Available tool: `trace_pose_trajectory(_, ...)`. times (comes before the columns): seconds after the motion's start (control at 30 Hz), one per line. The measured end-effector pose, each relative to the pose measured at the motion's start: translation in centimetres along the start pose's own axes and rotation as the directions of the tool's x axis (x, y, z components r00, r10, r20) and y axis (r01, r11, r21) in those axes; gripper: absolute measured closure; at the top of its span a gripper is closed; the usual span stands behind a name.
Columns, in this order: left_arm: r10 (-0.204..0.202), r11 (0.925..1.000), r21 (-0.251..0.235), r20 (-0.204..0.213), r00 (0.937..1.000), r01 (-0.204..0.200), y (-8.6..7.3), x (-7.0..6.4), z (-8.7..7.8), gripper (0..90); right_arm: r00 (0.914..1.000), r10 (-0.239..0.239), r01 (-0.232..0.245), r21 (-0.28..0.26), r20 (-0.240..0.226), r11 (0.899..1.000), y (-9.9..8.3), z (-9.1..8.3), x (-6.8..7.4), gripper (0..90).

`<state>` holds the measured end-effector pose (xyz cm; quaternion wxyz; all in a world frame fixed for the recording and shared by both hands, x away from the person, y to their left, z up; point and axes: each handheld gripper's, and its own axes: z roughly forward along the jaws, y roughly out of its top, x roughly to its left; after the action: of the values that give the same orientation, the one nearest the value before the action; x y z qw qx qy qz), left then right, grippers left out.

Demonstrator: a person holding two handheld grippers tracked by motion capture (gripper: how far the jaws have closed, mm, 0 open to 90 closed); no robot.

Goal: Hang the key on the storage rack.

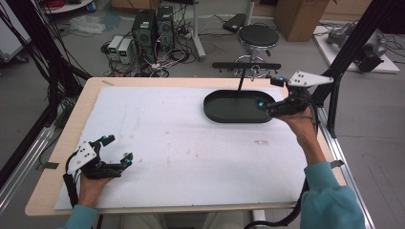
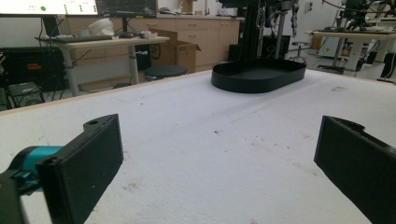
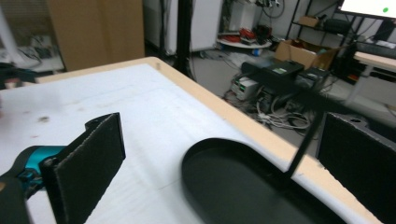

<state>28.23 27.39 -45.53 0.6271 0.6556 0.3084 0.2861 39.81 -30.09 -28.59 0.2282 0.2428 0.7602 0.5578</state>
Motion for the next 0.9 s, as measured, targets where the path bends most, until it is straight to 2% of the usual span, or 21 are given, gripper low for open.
trace_pose_trajectory(0.17, 0.001, 1.0, 0.0, -0.001, 1.0, -0.001, 0.0, 0.0, 0.0, 1.7, 0.9999, 0.014, -0.014, -0.03, -0.001, 0.999, -4.0, -1.2, 2.2, 0.6)
trace_pose_trajectory(0.27, 0.003, 1.0, -0.001, -0.001, 1.0, -0.003, 0.0, 0.0, 0.0, 1.7, 0.9985, 0.054, -0.054, -0.031, 0.008, 0.998, -6.3, -1.6, 3.2, 0.6)
trace_pose_trajectory(0.33, 0.005, 1.0, -0.002, 0.0, 1.0, -0.005, 0.0, 0.0, 0.0, 1.7, 0.9983, 0.057, -0.056, -0.062, 0.014, 0.996, -8.0, -1.9, 3.9, 0.6)
trace_pose_trajectory(0.43, 0.004, 1.0, -0.002, 0.0, 1.0, -0.004, 0.0, 0.0, 0.0, 1.7, 0.9964, 0.082, -0.079, -0.09, 0.025, 0.993, -10.2, -2.3, 4.7, 0.6)
trace_pose_trajectory(0.47, 0.007, 1.0, -0.001, 0.002, 1.0, -0.007, 0.0, 0.0, 0.0, 1.7, 0.9948, 0.097, -0.094, -0.106, 0.028, 0.99, -11.5, -2.5, 5.3, 0.6)
trace_pose_trajectory(0.57, 0.007, 1.0, -0.004, 0.001, 1.0, -0.007, 0.0, 0.0, 0.0, 1.7, 0.9936, 0.108, -0.103, -0.127, 0.034, 0.987, -13.2, -2.6, 5.9, 0.6)
trace_pose_trajectory(0.7, 0.008, 0.9999, -0.007, 0.0, 1.0, -0.008, 0.0, -0.1, -0.1, 1.7, 0.9935, 0.101, -0.092, -0.153, 0.053, 0.984, -14.6, -2.6, 6.6, 0.6)
trace_pose_trajectory(0.77, 0.007, 0.9999, -0.008, 0.0, 1.0, -0.007, 0.0, -0.1, -0.1, 1.7, 0.9934, 0.104, -0.094, -0.177, 0.049, 0.98, -15.3, -2.5, 6.8, 0.6)
trace_pose_trajectory(0.9, 0.01, 0.9999, -0.007, 0.001, 1.0, -0.01, 0.0, -0.1, -0.1, 1.7, 0.9932, 0.109, -0.1, -0.171, 0.041, 0.98, -16.6, -2.1, 7.1, 0.7)
